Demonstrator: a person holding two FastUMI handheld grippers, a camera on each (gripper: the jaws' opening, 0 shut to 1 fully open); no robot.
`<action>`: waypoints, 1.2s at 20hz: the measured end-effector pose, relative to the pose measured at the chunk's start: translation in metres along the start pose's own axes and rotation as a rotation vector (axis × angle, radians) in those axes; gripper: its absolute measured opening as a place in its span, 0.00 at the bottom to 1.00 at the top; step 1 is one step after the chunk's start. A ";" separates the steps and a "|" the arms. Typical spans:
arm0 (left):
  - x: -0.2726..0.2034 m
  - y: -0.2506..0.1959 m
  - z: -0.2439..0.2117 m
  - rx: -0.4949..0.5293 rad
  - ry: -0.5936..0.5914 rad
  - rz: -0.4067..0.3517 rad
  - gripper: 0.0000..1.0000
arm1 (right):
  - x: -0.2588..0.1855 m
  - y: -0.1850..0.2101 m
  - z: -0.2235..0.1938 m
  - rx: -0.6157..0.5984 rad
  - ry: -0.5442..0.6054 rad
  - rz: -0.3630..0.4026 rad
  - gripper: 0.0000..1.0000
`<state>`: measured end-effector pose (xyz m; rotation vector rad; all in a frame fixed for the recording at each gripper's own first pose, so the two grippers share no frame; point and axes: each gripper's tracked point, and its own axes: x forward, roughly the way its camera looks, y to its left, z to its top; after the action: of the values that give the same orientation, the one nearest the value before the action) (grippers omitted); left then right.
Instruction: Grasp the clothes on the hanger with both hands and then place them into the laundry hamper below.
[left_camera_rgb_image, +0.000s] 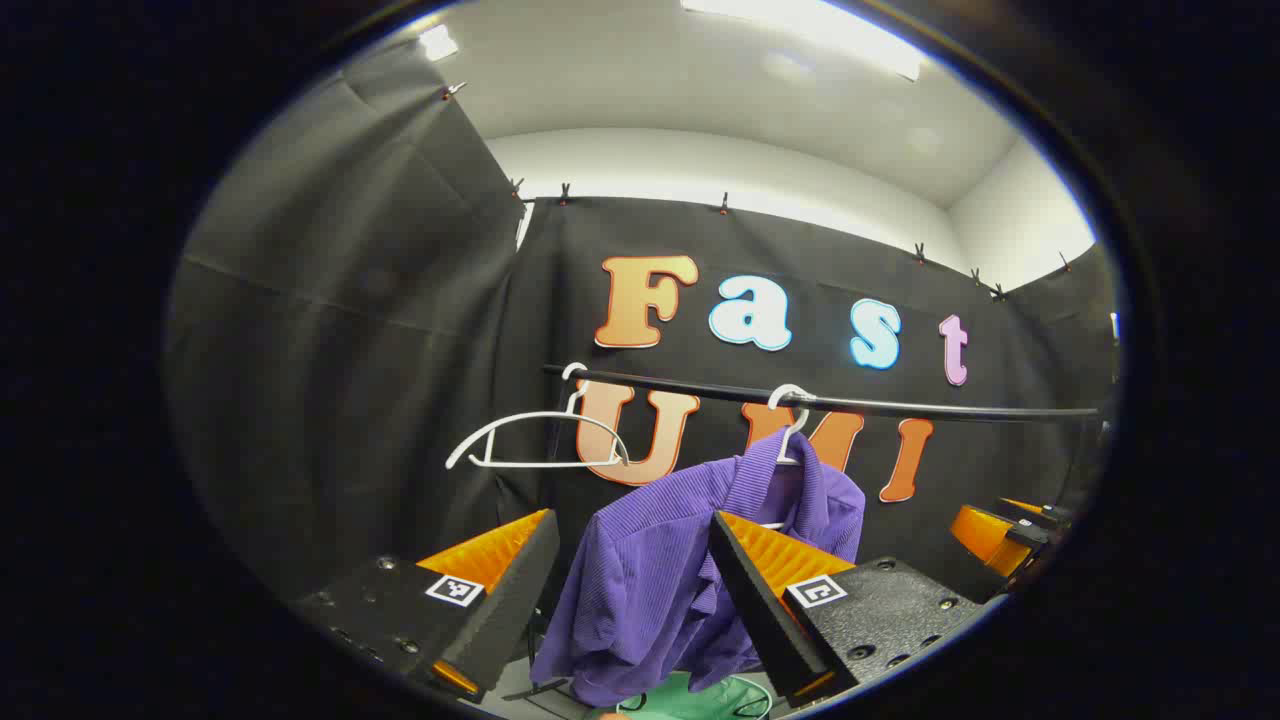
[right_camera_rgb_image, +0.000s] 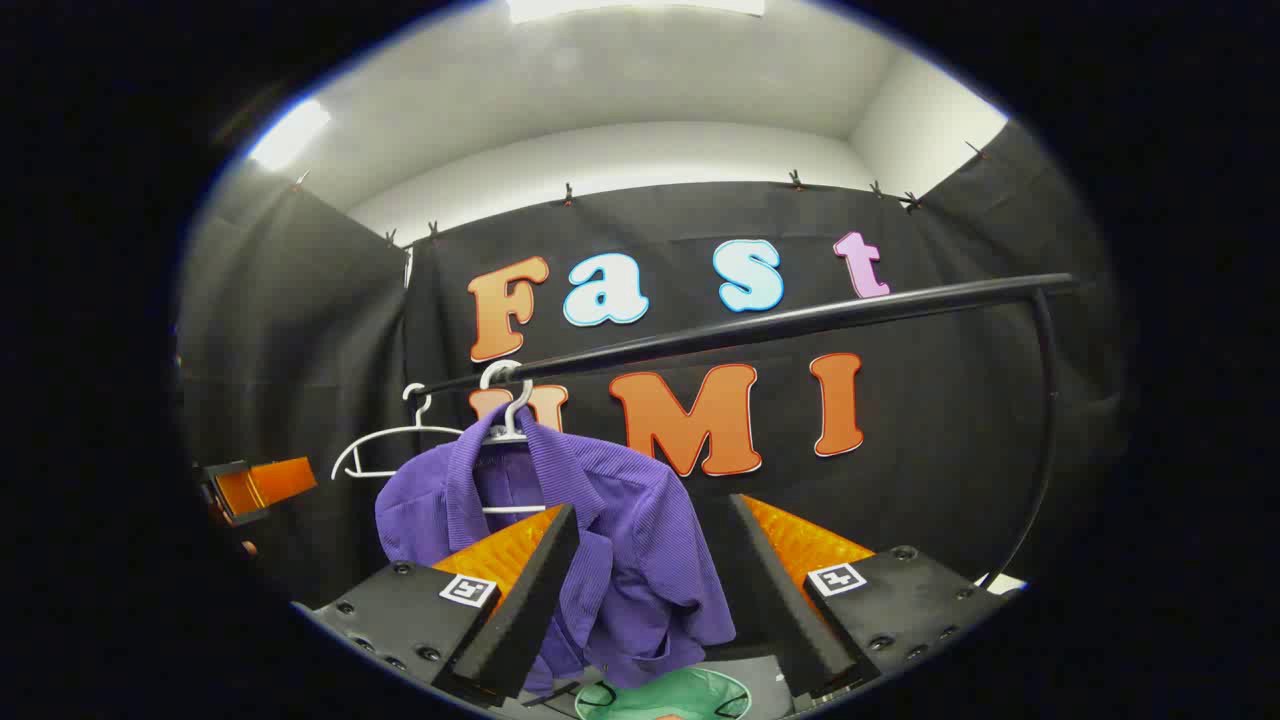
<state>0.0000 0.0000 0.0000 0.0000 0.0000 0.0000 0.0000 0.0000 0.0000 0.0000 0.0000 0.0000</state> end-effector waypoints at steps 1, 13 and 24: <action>0.000 -0.001 -0.004 0.006 -0.004 0.003 0.95 | -0.002 -0.001 -0.001 -0.002 -0.004 -0.001 0.98; -0.029 -0.031 -0.060 0.026 0.130 -0.070 0.95 | -0.036 -0.022 -0.046 0.080 0.108 -0.062 0.98; -0.029 -0.032 -0.063 0.014 0.132 -0.082 0.99 | -0.031 0.010 -0.051 0.087 0.119 -0.003 0.98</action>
<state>-0.0290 -0.0325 -0.0629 0.0137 0.1324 -0.0816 -0.0312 0.0101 -0.0506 0.0874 0.1186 -0.0031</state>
